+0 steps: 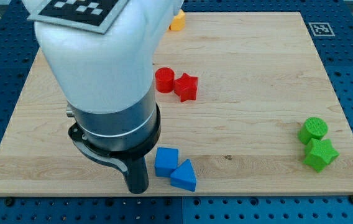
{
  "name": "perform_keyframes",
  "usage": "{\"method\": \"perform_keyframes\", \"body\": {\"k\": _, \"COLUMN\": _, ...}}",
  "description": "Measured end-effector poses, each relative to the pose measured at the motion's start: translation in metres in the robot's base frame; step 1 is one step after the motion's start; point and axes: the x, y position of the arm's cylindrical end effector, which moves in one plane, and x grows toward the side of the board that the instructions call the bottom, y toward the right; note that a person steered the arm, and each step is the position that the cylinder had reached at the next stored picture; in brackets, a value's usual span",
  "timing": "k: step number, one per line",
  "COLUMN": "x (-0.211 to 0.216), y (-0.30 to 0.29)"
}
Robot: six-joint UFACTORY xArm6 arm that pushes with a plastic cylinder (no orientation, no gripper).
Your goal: Separate the blue triangle from the blue cube
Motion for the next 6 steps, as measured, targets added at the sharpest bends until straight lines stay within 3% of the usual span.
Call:
{"method": "perform_keyframes", "body": {"k": 1, "x": 0.0, "y": 0.004}}
{"method": "perform_keyframes", "body": {"k": 6, "x": -0.001, "y": 0.151}}
